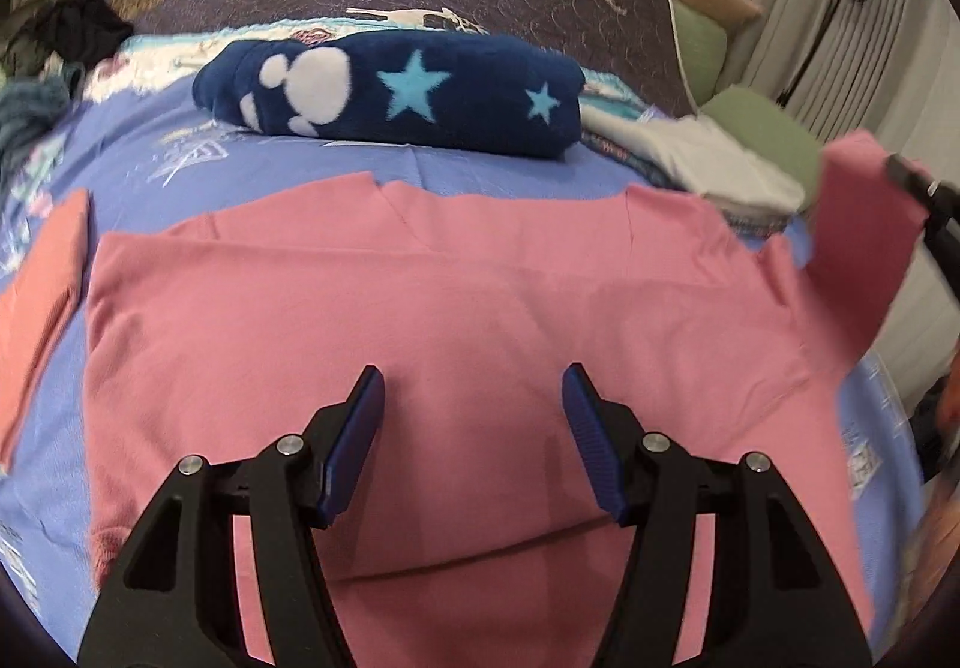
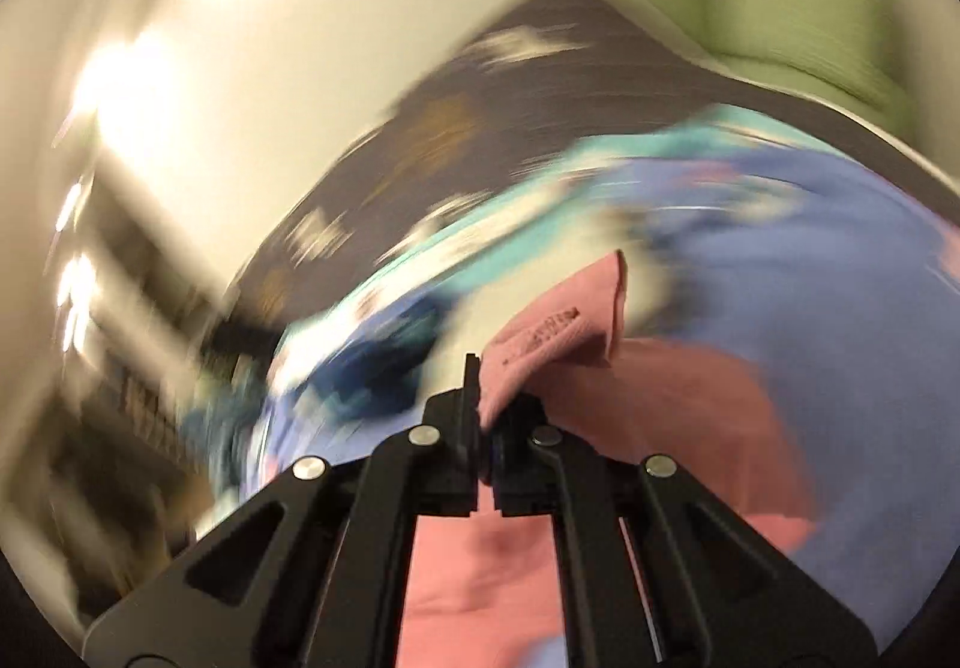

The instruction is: Fold small clothes

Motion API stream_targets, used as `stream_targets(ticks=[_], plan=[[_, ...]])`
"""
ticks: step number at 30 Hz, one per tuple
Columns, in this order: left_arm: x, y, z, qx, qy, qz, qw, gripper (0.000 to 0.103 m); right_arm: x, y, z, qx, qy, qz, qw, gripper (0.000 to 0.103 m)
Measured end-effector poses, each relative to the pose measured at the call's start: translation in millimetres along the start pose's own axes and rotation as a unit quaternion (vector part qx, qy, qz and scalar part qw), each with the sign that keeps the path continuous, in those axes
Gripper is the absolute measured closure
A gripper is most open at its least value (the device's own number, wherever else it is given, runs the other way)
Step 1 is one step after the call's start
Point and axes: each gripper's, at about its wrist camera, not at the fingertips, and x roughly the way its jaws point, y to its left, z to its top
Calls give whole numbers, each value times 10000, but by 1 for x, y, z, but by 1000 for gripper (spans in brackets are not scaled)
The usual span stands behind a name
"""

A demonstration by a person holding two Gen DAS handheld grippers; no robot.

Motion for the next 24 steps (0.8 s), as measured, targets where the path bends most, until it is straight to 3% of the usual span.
stream_targets(ticks=[2, 6, 8, 11, 17, 21, 24], plan=[[-9, 11, -1, -224, -50, -341, 9992, 41, 35, 58, -29, -666, 447, 297, 9963, 100], [-21, 24, -7, -487, -112, -1031, 9934, 41, 84, 118, -91, -1604, 1234, 433, 9784, 100], [-23, 28, -11, -616, -98, -1416, 9880, 41, 101, 132, -125, -2077, 1609, 297, 9644, 100], [-19, 26, -13, -707, -29, -1809, 9810, 41, 103, 136, -156, -2379, 1884, 100, 9528, 100], [-4, 18, -11, -961, 444, -2336, 9666, 40, 96, 131, -159, -2462, 1822, -11, 9519, 100], [12, 19, -7, -1763, 912, -2751, 9407, 37, 96, 138, -164, -2776, 1684, -166, 9457, 100], [20, 17, 2, -1986, 925, -2609, 9402, 37, 93, 147, -170, -3049, 1599, -255, 9385, 100]])
